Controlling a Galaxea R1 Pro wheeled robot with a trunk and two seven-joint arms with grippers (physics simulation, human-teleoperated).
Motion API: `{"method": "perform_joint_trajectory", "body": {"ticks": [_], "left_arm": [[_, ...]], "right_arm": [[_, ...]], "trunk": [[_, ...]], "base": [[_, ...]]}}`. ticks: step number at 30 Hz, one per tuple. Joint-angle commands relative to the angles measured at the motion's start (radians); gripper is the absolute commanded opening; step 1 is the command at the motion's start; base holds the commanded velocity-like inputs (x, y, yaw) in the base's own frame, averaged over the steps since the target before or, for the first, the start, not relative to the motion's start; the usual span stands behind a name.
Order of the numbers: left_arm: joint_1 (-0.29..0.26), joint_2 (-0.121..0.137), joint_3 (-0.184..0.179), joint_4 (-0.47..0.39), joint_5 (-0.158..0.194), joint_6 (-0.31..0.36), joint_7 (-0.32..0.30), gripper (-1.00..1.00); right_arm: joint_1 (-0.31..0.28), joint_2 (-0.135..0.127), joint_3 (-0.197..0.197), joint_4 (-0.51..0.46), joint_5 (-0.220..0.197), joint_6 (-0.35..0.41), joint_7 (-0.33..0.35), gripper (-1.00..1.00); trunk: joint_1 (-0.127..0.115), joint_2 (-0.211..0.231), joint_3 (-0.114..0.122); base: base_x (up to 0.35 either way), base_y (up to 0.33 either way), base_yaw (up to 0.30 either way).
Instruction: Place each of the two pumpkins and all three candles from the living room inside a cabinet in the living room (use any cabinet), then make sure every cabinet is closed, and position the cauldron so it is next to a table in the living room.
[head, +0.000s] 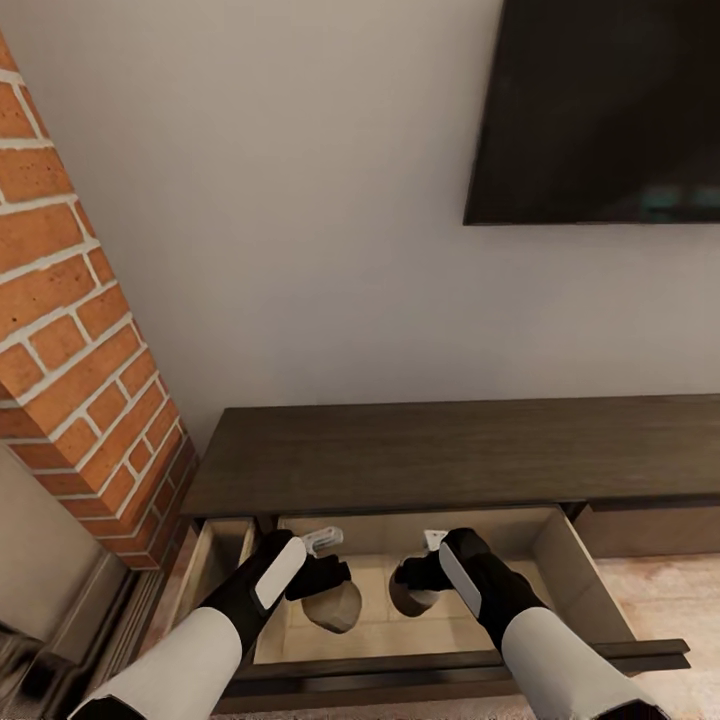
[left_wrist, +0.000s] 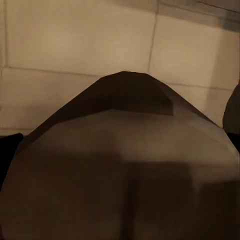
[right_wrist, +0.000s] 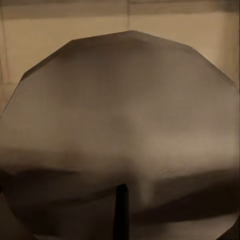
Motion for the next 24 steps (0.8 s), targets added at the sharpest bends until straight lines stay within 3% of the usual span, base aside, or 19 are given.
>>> {"method": "perform_joint_trajectory", "body": {"ticks": [1,7,19,24], "left_arm": [[-0.001,0.001,-0.005,-0.002,0.009,-0.007,0.010,-1.00],[-0.001,0.000,-0.010,0.009,0.007,-0.075,0.031,-1.00],[-0.016,-0.002,-0.010,0.086,0.017,-0.126,0.023,-1.00],[-0.032,-0.012,-0.010,0.102,0.017,-0.118,0.028,-1.00]], "right_arm": [[-0.011,0.000,0.004,0.008,0.000,0.005,-0.008,-1.00],[-0.063,0.033,0.002,0.101,0.016,0.006,-0.012,-1.00],[-0.070,0.044,0.005,0.121,0.020,-0.021,-0.014,-1.00],[-0.068,0.050,0.009,0.123,0.043,-0.099,-0.015,-1.00]], "trunk": [[0.000,0.000,-0.002],[0.000,0.000,-0.012],[0.000,0.000,-0.030],[0.000,0.000,-0.038]], "base": [[0.000,0.000,0.000],[0.000,0.000,0.000],[0.000,0.000,0.000],[0.000,0.000,0.000]]}}
